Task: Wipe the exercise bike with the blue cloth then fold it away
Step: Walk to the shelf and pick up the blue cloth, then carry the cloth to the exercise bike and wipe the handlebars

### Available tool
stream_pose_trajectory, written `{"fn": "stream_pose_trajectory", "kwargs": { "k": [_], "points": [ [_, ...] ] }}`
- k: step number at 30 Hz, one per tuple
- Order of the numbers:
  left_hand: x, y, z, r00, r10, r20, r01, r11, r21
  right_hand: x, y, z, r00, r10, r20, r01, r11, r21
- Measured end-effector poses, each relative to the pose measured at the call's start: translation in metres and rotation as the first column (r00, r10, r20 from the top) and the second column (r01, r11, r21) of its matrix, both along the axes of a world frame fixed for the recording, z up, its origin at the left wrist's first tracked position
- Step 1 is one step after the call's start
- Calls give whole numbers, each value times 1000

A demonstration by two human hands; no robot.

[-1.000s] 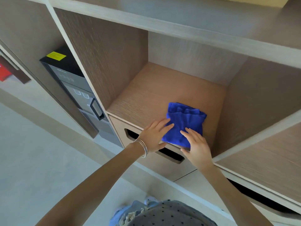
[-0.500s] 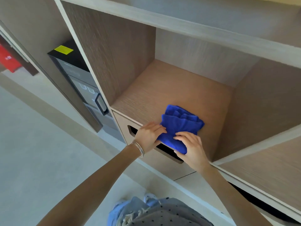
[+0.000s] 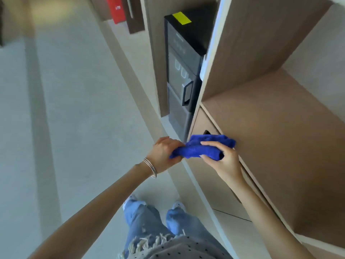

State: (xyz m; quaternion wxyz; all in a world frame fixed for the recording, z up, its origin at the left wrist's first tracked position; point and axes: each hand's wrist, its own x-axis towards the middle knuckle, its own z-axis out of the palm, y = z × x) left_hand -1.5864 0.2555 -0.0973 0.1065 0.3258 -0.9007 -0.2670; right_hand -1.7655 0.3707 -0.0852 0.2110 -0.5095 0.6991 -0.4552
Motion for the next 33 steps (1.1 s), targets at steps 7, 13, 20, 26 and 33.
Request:
{"fn": "stream_pose_trajectory", "kwargs": {
  "k": [7, 13, 20, 26, 33],
  "points": [
    [114, -4, -15, 962, 224, 158, -226, 974, -7, 68, -64, -4, 924, 379, 49, -381, 903, 199],
    [236, 14, -29, 873, 416, 255, -427, 904, -14, 162, -105, -20, 815, 575, 69, -563, 758, 330],
    [362, 36, -30, 724, 588, 360, -607, 791, -72, 288, -148, -18, 673, 731, 112, -716, 606, 347],
    [465, 60, -30, 569, 725, 388, -757, 646, -98, 406, -161, -18, 526, 834, 165, -826, 456, 331],
    [553, 109, -34, 355, 845, 399, -899, 426, -103, 526, -164, -28, 397, 867, 303, -899, 299, 320]
  ]
}}
